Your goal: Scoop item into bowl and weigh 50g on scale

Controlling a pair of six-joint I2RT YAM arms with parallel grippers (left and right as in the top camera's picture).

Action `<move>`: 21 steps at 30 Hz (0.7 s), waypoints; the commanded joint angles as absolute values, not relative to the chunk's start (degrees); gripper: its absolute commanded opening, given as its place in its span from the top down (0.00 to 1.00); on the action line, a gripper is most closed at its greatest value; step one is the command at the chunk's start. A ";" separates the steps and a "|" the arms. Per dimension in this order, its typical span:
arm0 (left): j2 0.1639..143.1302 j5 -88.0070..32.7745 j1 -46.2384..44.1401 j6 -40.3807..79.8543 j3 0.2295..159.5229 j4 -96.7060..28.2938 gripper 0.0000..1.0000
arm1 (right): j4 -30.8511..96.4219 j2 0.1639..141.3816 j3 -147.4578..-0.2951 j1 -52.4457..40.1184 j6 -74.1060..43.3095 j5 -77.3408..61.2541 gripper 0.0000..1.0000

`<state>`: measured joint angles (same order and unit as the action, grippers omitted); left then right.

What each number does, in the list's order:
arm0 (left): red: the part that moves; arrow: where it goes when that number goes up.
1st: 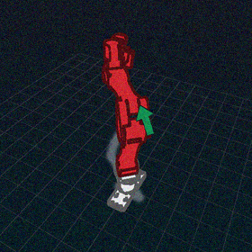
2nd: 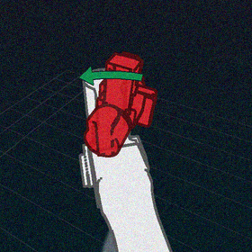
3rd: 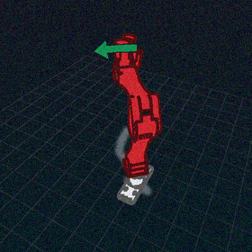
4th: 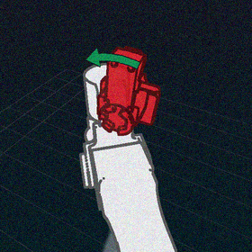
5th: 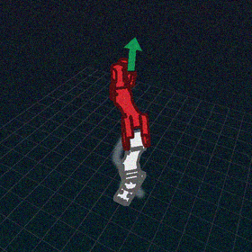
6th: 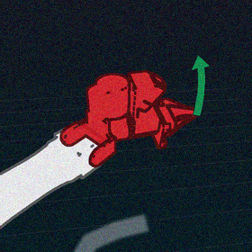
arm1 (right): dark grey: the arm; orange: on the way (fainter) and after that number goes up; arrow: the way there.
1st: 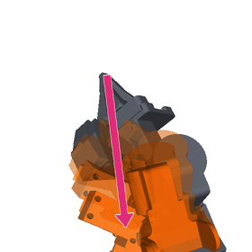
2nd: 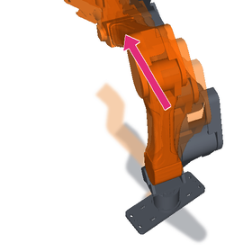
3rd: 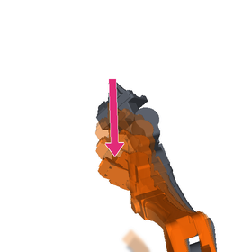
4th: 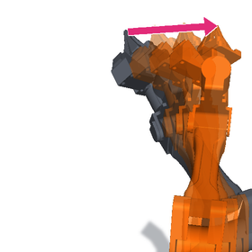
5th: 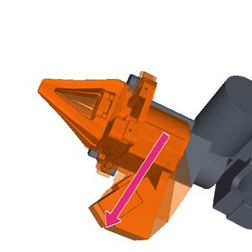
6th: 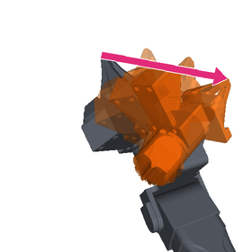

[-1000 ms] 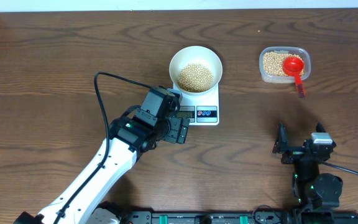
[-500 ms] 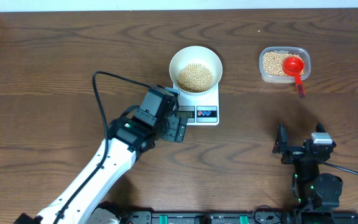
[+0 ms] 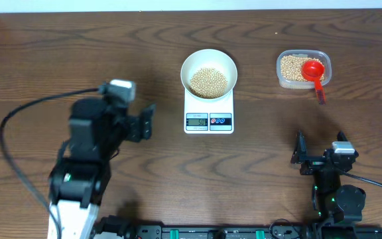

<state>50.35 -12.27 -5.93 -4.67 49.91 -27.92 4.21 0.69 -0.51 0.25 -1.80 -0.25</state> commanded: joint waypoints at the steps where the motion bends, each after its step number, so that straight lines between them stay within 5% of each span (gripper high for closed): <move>1: 45.84 -15.73 -2.48 -7.46 45.25 -26.02 0.12 | 4.29 0.38 -0.32 -0.10 -0.58 -0.54 0.01; 21: 9.13 -6.07 -0.99 -6.85 3.79 7.44 0.12 | 4.29 0.38 -0.32 -0.10 -0.58 -0.54 0.01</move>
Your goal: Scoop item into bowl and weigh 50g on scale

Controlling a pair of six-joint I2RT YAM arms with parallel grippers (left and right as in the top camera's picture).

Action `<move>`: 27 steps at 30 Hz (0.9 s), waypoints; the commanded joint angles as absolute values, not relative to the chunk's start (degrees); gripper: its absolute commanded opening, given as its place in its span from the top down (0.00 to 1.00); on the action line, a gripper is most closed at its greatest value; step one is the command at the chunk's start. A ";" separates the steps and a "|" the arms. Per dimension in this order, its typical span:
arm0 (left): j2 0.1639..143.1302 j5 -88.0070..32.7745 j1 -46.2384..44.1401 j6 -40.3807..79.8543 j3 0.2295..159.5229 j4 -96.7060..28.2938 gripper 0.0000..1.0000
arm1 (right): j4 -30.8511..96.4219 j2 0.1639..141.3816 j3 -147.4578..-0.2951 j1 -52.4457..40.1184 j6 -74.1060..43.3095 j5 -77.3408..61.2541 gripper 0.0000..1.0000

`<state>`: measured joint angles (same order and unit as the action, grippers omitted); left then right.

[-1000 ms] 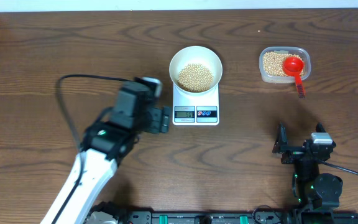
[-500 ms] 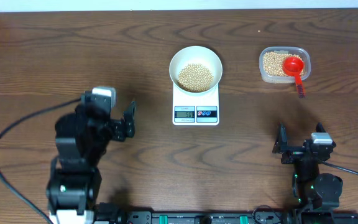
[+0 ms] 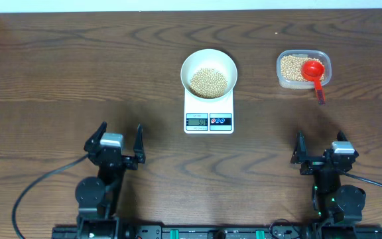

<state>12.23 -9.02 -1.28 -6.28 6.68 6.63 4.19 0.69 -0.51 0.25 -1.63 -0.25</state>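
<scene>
A cream bowl (image 3: pixel 208 73) holding beans stands on the white scale (image 3: pixel 209 114), whose display is lit but too small to read. At the back right a clear tub (image 3: pixel 302 69) of beans has a red scoop (image 3: pixel 314 72) resting in it, handle over the near rim. My left gripper (image 3: pixel 119 143) sits low at the front left, jaws open and empty. My right gripper (image 3: pixel 319 151) rests at the front right, far from the tub, and it too is open and holds nothing.
The wooden table (image 3: pixel 78 60) carries only the scale, bowl and tub. A black cable (image 3: pixel 38 189) loops by the left arm's base, another (image 3: pixel 377 186) by the right arm's base. A rail runs along the front edge.
My left arm has drawn back from the table's left middle, near the scale, to a low folded pose at the front left. The right arm, bowl, scale and scoop are where they were.
</scene>
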 commanded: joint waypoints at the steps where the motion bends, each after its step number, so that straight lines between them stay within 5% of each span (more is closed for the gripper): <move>1: 8.19 -5.72 -0.99 -6.85 2.85 7.42 0.12 | 4.29 0.38 -0.32 -0.10 -0.58 -0.54 0.01; 27: 0.95 -2.94 -0.99 -7.27 0.23 -3.88 0.12 | 4.29 0.38 -0.32 -0.10 -0.58 -0.54 0.01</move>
